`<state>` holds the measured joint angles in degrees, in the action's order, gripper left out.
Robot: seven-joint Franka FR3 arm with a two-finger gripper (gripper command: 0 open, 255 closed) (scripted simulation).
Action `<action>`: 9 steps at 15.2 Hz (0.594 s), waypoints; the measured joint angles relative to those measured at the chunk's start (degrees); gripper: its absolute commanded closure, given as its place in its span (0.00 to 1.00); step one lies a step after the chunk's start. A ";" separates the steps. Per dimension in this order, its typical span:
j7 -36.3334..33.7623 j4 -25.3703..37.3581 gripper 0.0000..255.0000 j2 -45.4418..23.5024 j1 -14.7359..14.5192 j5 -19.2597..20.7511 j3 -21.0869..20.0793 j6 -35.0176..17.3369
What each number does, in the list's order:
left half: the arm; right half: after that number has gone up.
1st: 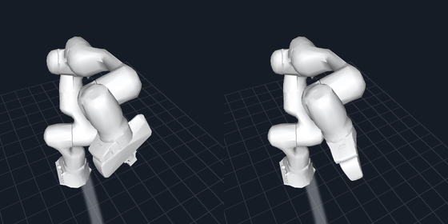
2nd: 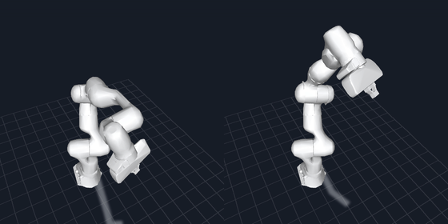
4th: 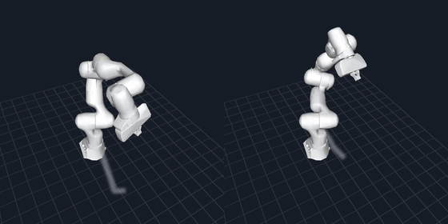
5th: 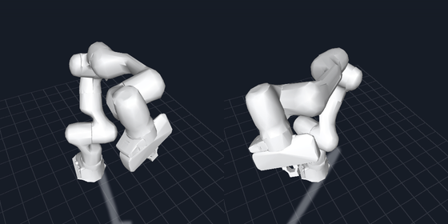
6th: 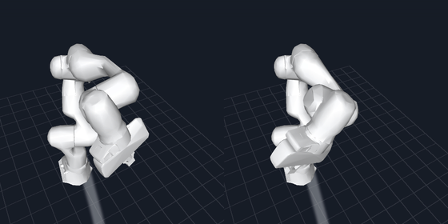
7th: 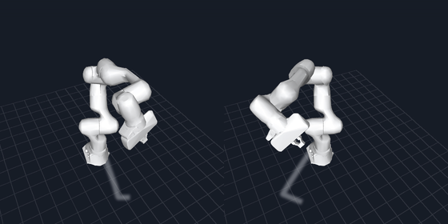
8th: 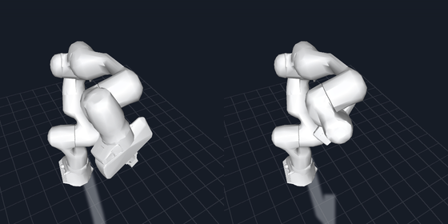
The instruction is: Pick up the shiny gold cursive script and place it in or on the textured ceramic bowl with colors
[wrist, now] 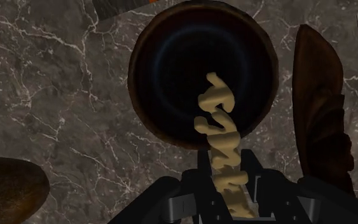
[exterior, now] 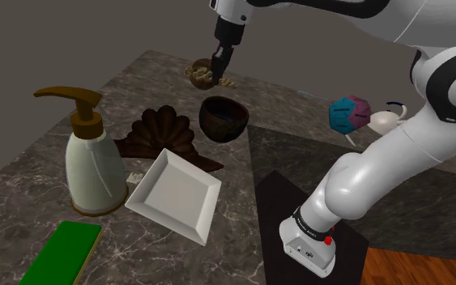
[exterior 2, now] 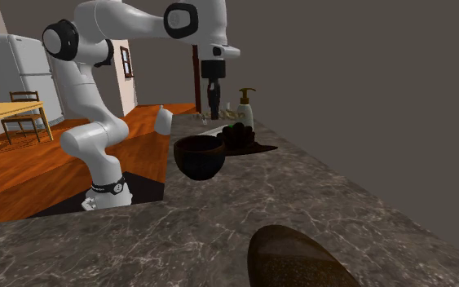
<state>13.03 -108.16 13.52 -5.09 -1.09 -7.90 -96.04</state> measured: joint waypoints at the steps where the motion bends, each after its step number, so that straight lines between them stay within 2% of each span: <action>1: 0.92 -1.83 1.00 1.81 0.27 -0.11 0.59 -0.04; 5: 4.08 -9.25 1.00 9.66 1.09 -0.26 2.82 0.36; 9: 4.59 -13.26 1.00 11.13 1.15 -0.29 3.13 -2.13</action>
<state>17.63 -121.42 24.65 -3.94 -1.38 -4.77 -98.17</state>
